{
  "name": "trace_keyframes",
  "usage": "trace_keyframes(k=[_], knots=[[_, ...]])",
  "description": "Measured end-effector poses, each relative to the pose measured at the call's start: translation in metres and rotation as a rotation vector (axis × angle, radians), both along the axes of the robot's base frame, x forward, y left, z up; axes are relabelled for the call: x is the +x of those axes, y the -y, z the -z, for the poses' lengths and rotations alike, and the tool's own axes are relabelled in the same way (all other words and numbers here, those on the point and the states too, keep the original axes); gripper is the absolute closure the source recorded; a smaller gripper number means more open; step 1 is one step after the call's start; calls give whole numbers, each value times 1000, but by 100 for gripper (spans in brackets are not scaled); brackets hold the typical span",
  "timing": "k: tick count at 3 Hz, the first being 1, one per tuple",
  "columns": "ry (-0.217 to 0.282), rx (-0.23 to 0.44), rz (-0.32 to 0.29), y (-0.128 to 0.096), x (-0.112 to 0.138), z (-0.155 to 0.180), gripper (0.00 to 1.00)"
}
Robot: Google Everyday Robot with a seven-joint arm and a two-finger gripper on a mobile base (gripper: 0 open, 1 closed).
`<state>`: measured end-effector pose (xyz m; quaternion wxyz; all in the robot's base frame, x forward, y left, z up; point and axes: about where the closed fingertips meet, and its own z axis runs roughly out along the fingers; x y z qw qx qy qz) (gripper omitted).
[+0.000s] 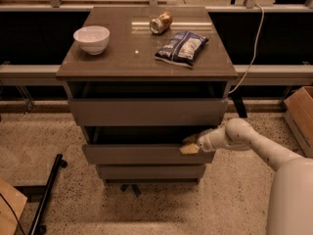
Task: Open middle drawer
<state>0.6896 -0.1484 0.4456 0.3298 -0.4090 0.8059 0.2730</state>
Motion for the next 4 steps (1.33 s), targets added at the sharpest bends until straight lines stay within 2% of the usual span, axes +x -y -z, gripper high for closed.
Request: trace_keyframes(k=[1,2,3,4], knots=[[-2,-4,0,0,-2,0,26],[-32,-60,5,2,-32,-4,4],[-62,-81,24,6,-56,-2,53],[-81,-91,24,7,-68,2,72]])
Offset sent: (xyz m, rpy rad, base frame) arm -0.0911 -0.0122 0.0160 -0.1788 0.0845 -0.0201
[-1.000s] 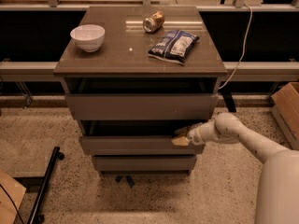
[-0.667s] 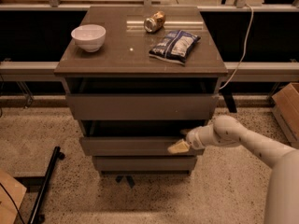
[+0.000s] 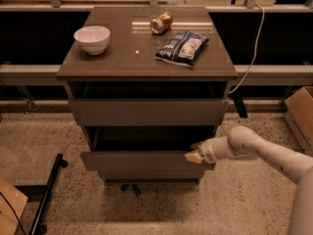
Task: Open middle drawer
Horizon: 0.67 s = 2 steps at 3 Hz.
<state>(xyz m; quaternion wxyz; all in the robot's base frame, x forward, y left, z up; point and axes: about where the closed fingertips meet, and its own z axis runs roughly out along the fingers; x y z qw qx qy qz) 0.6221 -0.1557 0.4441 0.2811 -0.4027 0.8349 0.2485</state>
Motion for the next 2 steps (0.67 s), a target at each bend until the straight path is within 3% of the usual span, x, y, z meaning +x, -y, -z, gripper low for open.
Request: trace_keyframes(k=[1,2], knots=[[0,0,0,0,0,-1,95],[0,0,0,0,0,-4,100]])
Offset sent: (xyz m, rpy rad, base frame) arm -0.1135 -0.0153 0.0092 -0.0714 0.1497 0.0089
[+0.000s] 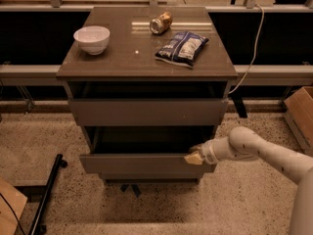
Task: Open middle drawer
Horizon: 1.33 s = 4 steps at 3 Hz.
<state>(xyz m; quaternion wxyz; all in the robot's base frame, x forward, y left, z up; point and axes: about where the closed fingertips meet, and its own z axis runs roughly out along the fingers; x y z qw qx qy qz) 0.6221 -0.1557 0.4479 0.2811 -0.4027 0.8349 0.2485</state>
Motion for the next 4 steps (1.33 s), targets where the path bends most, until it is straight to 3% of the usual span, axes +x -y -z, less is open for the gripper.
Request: trace_keyframes(k=[1,4], knots=[[0,0,0,0,0,-3,100],[-2,1,-2,-2,-1,-2,34]])
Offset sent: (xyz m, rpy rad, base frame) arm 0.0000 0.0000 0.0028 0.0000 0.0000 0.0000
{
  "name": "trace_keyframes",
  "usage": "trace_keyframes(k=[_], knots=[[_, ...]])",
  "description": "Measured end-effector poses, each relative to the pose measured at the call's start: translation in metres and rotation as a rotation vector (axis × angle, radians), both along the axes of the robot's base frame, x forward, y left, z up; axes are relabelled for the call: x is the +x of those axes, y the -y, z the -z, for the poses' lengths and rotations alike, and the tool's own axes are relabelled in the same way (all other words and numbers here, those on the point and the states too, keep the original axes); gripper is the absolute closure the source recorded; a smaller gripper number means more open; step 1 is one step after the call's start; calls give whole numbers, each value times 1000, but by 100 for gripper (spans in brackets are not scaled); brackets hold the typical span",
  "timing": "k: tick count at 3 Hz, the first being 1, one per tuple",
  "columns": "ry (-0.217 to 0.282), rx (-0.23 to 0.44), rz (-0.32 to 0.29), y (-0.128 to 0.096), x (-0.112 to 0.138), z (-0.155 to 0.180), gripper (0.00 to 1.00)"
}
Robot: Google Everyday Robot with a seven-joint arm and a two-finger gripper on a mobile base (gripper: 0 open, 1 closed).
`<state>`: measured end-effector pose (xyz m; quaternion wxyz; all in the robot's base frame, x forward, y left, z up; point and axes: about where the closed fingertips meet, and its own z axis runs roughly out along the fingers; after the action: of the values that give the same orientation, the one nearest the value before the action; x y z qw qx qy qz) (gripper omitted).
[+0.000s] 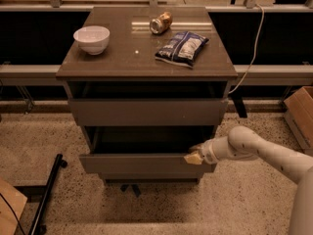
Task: Open middle drawer
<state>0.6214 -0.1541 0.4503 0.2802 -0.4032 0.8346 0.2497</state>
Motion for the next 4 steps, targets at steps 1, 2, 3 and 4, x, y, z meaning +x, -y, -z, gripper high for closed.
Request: trace_keyframes(k=[1,2,3,4], knots=[[-22,-1,11,9,-18,3,11],[-23,-1,12,9,-18,3,0],[-78,-8,70,31,-55,10,19],[-82,-9,74,32,-55,10,42]])
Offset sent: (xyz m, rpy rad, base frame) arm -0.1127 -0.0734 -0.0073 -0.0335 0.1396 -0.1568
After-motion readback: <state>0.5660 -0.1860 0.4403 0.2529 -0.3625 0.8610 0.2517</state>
